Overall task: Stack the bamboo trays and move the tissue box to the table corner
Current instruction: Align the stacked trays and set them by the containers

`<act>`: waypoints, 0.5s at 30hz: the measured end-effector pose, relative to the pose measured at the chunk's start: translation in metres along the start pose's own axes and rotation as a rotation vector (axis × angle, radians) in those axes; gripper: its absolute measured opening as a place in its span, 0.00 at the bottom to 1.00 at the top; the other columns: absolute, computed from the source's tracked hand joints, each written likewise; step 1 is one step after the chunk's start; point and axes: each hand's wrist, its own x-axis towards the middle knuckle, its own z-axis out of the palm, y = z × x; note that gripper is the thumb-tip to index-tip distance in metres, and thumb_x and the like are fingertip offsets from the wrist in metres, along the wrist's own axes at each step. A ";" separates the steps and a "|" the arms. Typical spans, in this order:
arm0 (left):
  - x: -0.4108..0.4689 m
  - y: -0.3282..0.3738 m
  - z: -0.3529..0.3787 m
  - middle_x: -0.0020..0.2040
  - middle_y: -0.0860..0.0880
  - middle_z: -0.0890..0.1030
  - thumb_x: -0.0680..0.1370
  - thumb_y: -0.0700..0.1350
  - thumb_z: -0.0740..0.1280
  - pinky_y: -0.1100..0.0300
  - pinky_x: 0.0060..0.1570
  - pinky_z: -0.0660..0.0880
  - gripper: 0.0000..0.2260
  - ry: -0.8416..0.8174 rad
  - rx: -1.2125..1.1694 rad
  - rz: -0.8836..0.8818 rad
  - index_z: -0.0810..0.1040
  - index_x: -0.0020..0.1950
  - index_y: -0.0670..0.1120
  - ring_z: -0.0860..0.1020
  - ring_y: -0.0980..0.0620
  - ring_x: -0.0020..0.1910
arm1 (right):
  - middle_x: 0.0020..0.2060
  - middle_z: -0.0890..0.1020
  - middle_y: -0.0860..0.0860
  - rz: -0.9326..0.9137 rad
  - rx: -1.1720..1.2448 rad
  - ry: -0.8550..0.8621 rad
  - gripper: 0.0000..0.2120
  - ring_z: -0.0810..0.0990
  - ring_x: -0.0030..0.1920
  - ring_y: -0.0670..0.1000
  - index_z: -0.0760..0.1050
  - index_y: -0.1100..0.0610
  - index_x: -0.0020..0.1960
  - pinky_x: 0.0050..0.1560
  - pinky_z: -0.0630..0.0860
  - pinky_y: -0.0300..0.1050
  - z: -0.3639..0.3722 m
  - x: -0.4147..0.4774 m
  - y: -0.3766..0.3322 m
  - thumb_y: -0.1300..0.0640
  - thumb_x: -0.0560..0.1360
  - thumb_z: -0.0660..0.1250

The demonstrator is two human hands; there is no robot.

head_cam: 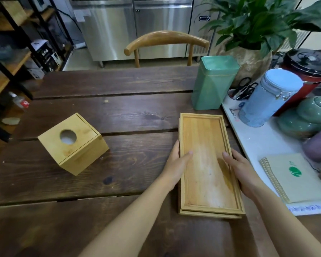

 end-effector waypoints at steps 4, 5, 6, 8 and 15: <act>0.033 0.017 -0.003 0.67 0.53 0.72 0.79 0.51 0.61 0.57 0.57 0.69 0.23 -0.007 0.005 0.014 0.60 0.74 0.55 0.71 0.54 0.62 | 0.51 0.79 0.44 -0.031 0.006 -0.040 0.07 0.77 0.48 0.43 0.71 0.48 0.53 0.46 0.73 0.42 0.005 0.023 -0.026 0.52 0.78 0.57; 0.040 0.019 -0.003 0.69 0.52 0.72 0.79 0.53 0.61 0.54 0.60 0.68 0.25 -0.008 -0.001 0.003 0.58 0.75 0.55 0.71 0.52 0.64 | 0.50 0.77 0.42 -0.034 0.017 -0.044 0.07 0.75 0.48 0.40 0.69 0.48 0.56 0.47 0.71 0.40 0.007 0.028 -0.032 0.51 0.79 0.57; 0.046 0.019 -0.003 0.70 0.51 0.71 0.78 0.55 0.61 0.51 0.62 0.68 0.27 -0.012 -0.009 -0.006 0.57 0.75 0.55 0.70 0.51 0.66 | 0.52 0.76 0.41 -0.036 0.016 -0.046 0.10 0.74 0.48 0.40 0.67 0.47 0.60 0.49 0.69 0.40 0.008 0.034 -0.036 0.51 0.79 0.56; 0.055 0.019 -0.003 0.70 0.50 0.71 0.78 0.55 0.61 0.52 0.61 0.69 0.27 -0.005 -0.028 0.005 0.56 0.75 0.55 0.70 0.50 0.66 | 0.57 0.71 0.41 -0.038 0.003 -0.026 0.18 0.71 0.53 0.43 0.63 0.50 0.68 0.55 0.66 0.41 0.010 0.043 -0.041 0.50 0.79 0.55; 0.067 0.010 0.002 0.71 0.50 0.71 0.69 0.63 0.65 0.41 0.67 0.66 0.34 0.034 -0.146 0.014 0.59 0.73 0.60 0.70 0.49 0.67 | 0.57 0.65 0.43 -0.042 0.012 -0.013 0.23 0.65 0.55 0.44 0.55 0.52 0.73 0.55 0.63 0.41 0.014 0.055 -0.041 0.49 0.79 0.54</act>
